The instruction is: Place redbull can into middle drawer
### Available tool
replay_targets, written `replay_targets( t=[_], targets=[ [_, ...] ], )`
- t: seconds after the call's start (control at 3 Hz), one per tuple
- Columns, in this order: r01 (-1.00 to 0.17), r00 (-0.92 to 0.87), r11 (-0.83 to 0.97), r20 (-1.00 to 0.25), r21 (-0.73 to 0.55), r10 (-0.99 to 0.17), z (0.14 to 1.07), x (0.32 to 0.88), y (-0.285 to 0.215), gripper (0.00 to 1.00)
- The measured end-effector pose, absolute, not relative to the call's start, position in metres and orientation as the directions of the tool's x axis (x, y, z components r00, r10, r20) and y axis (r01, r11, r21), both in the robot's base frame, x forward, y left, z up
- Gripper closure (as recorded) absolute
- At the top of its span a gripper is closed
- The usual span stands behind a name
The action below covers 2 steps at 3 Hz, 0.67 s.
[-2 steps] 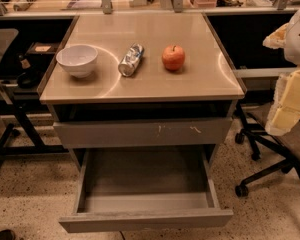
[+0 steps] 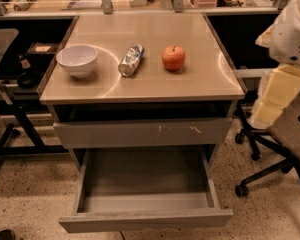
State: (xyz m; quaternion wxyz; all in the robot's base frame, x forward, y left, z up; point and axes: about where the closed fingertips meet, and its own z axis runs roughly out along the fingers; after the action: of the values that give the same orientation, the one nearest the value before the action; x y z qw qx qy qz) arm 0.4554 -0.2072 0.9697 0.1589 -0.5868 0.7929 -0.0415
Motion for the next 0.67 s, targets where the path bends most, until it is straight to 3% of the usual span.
replay_targets(
  t=[0.67],
  targets=[
    [-0.913, -0.299, 0.343, -0.21, -0.219, -0.931, 0.952, 0.532, -0.163, 0.0]
  ],
)
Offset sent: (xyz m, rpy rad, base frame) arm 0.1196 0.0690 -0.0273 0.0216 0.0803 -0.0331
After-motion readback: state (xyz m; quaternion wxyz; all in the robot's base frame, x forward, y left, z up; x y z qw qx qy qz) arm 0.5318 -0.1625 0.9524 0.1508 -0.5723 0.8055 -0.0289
